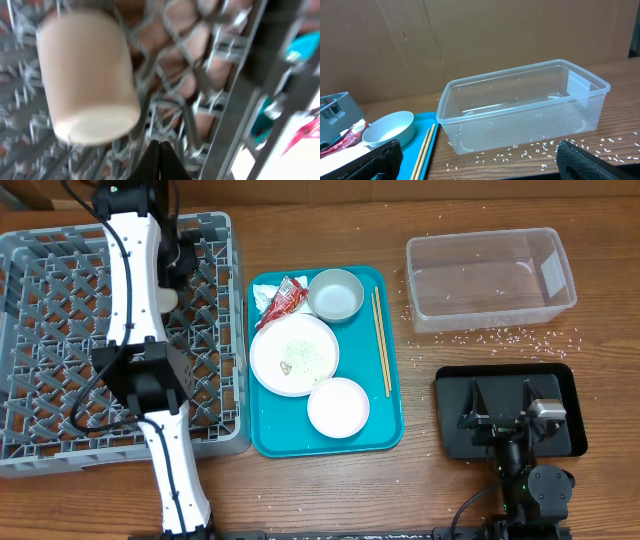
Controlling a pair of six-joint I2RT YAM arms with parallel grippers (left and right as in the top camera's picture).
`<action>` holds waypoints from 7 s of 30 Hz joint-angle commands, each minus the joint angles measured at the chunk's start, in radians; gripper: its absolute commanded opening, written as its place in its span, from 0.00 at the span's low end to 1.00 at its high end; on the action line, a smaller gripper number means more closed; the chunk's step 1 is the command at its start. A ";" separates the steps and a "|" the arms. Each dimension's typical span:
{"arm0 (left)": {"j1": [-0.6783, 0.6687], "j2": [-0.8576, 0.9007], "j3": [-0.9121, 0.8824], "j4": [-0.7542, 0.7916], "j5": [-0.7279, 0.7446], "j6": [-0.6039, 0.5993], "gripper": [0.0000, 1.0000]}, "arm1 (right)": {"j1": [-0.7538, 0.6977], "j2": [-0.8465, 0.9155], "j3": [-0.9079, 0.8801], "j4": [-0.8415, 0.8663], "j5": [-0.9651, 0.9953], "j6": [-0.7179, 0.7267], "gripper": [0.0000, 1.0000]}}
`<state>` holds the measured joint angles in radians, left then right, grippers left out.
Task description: Sort waste into correct bins and load items into the dishwasher
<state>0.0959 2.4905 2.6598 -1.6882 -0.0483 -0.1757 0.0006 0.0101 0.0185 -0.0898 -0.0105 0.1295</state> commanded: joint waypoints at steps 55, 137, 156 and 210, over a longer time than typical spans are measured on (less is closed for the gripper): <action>0.144 -0.297 -0.090 0.282 0.307 -0.018 0.19 | -0.002 -0.007 -0.010 0.005 0.010 -0.006 1.00; -0.548 -0.066 0.222 0.109 0.153 0.043 0.04 | -0.002 -0.007 -0.010 0.005 0.010 -0.006 1.00; 0.080 -0.462 -0.254 -0.002 0.488 0.129 0.04 | -0.002 -0.007 -0.010 0.005 0.010 -0.006 1.00; 0.512 -0.457 -1.079 0.306 1.266 0.789 0.04 | -0.002 -0.007 -0.010 0.005 0.010 -0.006 1.00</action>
<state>0.6086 2.0418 1.6077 -1.3823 1.2888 0.5949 0.0006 0.0101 0.0185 -0.0902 -0.0105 0.1295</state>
